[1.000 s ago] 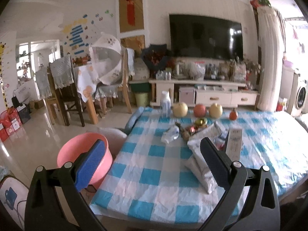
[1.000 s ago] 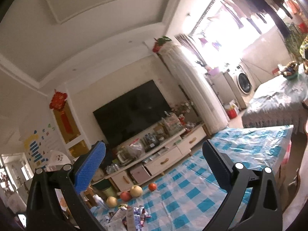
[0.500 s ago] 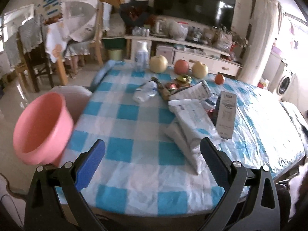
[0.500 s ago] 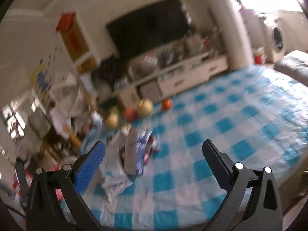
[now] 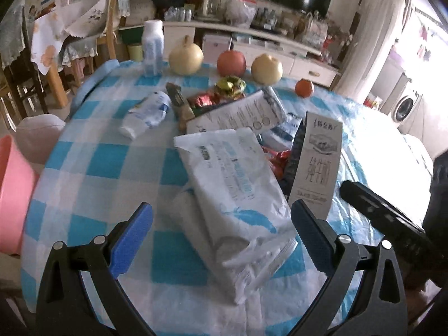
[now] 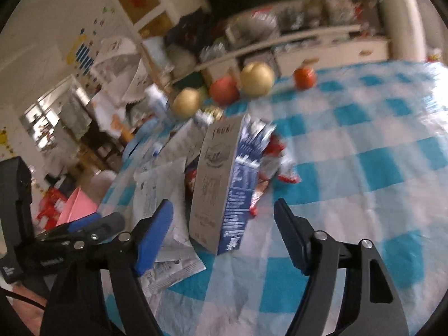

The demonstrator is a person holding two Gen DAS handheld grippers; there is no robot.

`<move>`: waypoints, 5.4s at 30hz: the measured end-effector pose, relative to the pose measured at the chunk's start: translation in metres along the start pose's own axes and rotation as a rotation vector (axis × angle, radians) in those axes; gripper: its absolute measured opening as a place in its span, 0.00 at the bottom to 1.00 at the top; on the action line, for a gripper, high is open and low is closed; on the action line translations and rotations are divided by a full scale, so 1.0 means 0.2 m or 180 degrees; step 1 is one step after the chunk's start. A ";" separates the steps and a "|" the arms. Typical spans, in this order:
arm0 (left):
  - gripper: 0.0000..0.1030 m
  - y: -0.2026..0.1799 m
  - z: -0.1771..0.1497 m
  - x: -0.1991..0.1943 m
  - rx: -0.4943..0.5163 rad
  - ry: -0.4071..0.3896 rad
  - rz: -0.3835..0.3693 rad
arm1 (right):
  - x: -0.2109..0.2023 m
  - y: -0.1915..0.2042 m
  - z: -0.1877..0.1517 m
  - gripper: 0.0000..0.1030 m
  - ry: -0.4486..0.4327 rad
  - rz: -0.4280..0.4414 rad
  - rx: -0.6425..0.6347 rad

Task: Collect trash
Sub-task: 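Grasp the white wet-wipe packet with the left tool while the right tool grasps the milk carton, then lift the wipe packet with the left tool while the right tool carries the carton toward the pink bucket, then open the left tool over the pink bucket while the right tool drops the carton in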

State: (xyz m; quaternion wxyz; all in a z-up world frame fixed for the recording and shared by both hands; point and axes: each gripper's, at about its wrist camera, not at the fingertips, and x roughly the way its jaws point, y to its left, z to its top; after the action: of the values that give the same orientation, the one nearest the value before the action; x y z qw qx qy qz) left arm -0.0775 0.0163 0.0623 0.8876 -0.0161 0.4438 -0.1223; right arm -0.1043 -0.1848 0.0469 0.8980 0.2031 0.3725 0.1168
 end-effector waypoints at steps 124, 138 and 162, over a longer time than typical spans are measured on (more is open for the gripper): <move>0.78 0.58 0.03 0.27 0.0484 0.0537 0.0292 | 0.14 0.48 -0.03 0.59 0.0244 0.0291 -0.0571; 0.75 0.84 0.15 -0.24 -0.0232 -0.0360 0.0523 | 0.21 0.80 -0.06 0.59 0.0337 0.0606 -0.0744; 0.79 1.87 -0.08 -0.62 -0.2473 -0.0856 0.1501 | 0.79 2.10 -0.06 0.71 0.0603 0.1359 -0.1430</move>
State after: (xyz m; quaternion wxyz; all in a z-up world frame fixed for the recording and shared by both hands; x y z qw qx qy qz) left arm -0.0853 0.4090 0.0989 0.8690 -0.2614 0.3293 0.2607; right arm -0.0270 0.2501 0.1313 0.8368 0.0616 0.3684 0.4003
